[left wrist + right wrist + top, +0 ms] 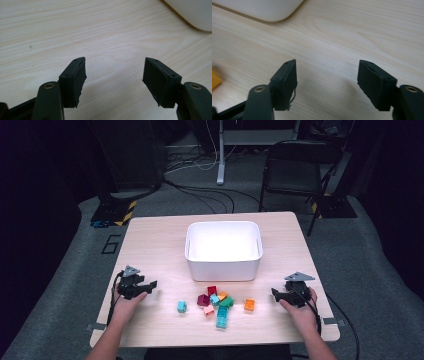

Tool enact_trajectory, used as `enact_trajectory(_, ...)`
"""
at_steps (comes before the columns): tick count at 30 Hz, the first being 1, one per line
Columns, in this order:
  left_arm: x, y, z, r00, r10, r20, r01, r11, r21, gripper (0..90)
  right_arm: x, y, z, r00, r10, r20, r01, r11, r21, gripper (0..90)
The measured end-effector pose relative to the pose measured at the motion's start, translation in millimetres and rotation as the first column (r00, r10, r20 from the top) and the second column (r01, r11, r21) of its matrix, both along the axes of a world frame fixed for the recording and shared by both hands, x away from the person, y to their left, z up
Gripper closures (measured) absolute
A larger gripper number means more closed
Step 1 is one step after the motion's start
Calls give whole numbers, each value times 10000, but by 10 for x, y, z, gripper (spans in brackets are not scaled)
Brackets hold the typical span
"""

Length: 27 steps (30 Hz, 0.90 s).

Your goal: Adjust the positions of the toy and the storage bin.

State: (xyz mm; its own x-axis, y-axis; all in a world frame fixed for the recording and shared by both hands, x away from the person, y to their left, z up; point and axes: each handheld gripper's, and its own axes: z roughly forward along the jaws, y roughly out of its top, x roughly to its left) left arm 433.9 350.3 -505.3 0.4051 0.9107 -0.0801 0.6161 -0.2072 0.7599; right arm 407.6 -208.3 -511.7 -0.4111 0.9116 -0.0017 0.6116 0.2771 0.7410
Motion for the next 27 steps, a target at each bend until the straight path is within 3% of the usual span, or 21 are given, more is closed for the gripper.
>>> enact_trajectory(5, 18, -16, 121, 9998, -182, -63, 181, 9998, -88, 367, -6, 73, 94, 9998, 182, 111, -178, 9991, -385, 339)
enact_trajectory(13, 68, -111, 326, 9981, -613, -111, 611, 9979, -192, 385, 5, 110, 283, 9991, 355, -213, -349, 9990, 293, 373)
enact_trajectory(27, 220, -407, 750, 9899, -1403, 208, 1403, 9901, -29, 408, 100, 193, 603, 9968, 801, 52, -803, 9932, 842, 399)
